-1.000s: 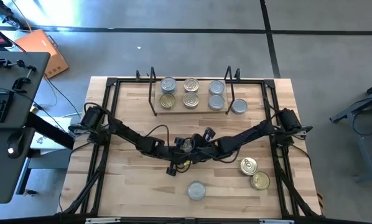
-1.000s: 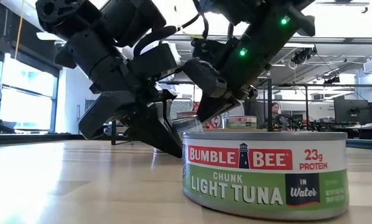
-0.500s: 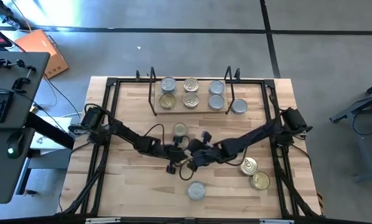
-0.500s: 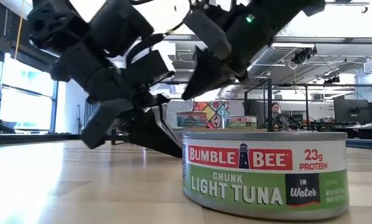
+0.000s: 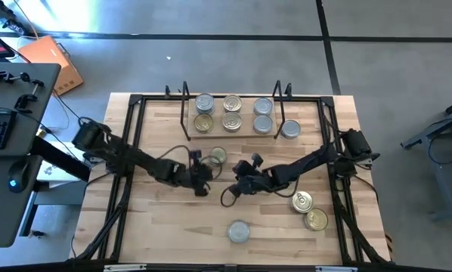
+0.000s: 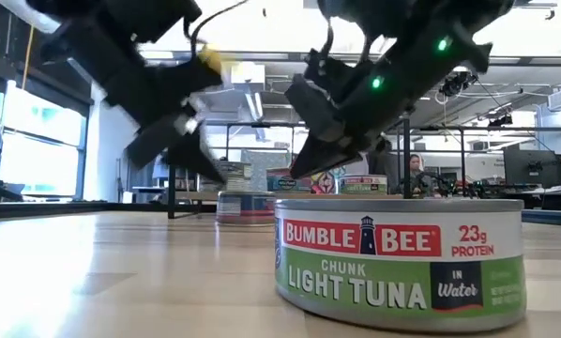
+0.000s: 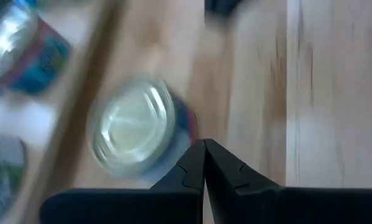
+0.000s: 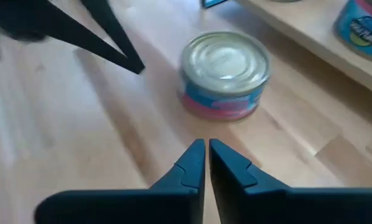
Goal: Stack canned seafood by type on shelf
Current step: Stack the left blue tuna can on top of the blue tuna can on the shelf
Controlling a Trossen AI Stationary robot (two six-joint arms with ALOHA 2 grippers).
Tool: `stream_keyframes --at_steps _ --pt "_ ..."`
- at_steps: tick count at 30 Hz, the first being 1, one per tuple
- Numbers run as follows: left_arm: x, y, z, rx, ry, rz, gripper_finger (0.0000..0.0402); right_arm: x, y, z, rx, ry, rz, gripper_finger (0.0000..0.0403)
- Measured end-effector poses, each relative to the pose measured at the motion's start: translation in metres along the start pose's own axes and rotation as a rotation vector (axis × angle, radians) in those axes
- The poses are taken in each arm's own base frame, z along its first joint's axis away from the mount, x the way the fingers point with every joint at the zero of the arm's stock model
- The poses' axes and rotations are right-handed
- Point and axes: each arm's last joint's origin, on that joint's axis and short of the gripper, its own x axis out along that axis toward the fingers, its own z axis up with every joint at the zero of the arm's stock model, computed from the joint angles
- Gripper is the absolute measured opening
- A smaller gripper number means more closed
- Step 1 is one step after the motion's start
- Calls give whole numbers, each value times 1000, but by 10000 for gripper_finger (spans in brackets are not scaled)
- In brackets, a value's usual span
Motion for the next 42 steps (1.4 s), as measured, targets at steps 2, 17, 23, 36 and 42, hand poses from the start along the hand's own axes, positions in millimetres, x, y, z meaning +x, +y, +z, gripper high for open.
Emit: stream_keyframes --at_steps 2,17,23,36,42 --pt "1 14 9 -49 -38 -6 0 3 -4 -2 16 -26 7 33" --pt "39 31 -1 -67 35 -208 0 -13 10 -27 25 27 74 73" --pt "22 4 12 -74 -67 -337 0 -22 16 -37 -25 82 105 154" --pt "0 -1 8 -73 82 -268 0 0 21 -48 -237 54 154 378" --pt "13 -8 0 -98 29 -313 0 21 14 -37 -211 21 248 377"
